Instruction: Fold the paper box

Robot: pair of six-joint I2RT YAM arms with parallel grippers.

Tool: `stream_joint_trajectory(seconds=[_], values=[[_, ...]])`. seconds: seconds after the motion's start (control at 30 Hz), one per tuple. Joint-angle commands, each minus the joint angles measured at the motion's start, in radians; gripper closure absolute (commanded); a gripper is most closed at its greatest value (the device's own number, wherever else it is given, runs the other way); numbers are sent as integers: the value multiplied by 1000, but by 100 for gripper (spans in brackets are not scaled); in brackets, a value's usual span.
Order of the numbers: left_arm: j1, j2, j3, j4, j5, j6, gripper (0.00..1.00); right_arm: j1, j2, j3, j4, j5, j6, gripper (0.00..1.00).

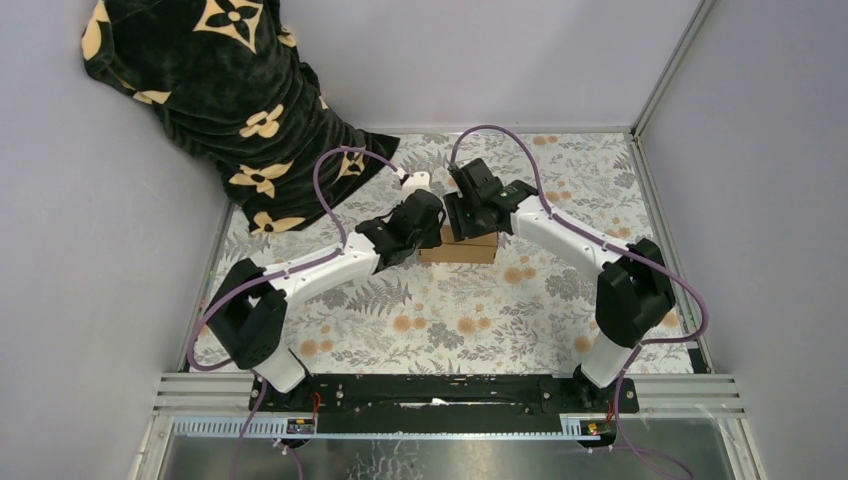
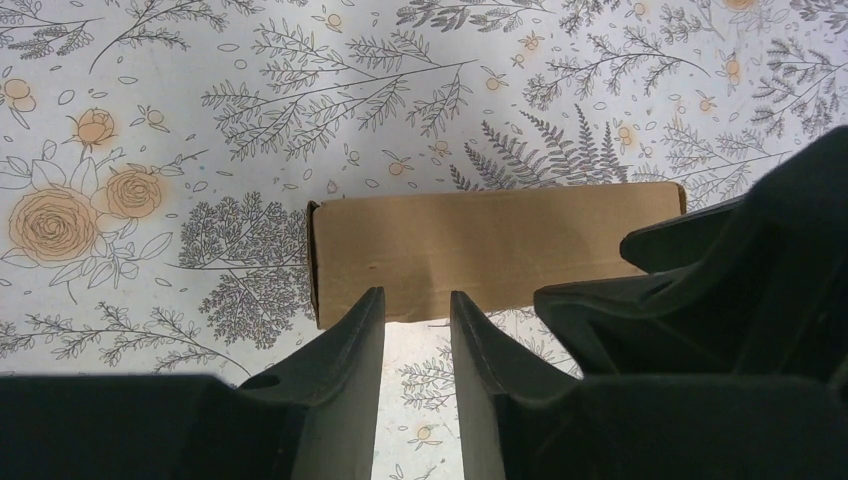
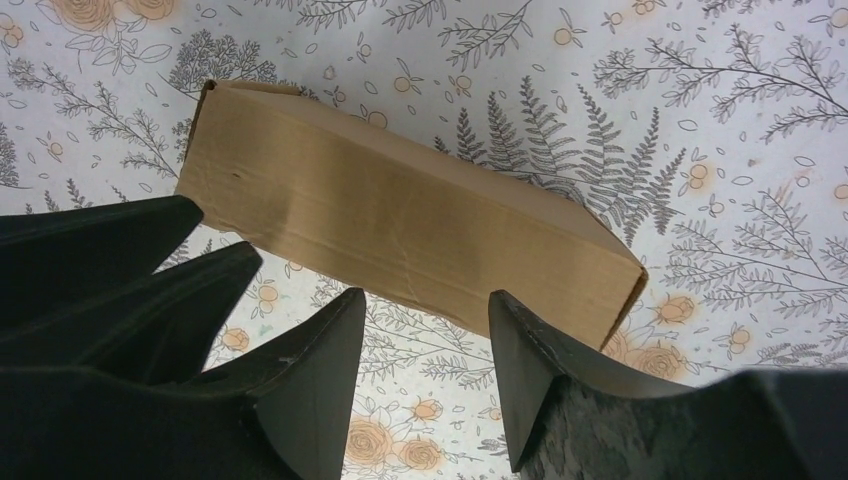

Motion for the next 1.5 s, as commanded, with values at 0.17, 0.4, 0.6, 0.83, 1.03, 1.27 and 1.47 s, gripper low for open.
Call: stream_joint_trajectory(seconds=[0.17,0.4,0.6,0.83,1.03,1.27,1.47], values=[[-1,96,-8,50,3,7,63,20,53,-31,19,-17,30,44],[-2,97,-42,49,20,-10,64,21,45,-57,9,10,43,44],[10,-6,53,-43,-26,40,61,15,-36,36,-24,61,26,37],[84,-93,95,-88,-25,78,54,-51,-125,55,-63,61,24,30],[193,-96,6,-81,36,70,53,-240,-217,-133,-26,-25,32,32],[225,12,-12,-74,100,56,42,-332,-185,-253,33,-94,20,33],[227,83,-13,-23,161,54,48,-337,-106,-275,104,-168,34,39]])
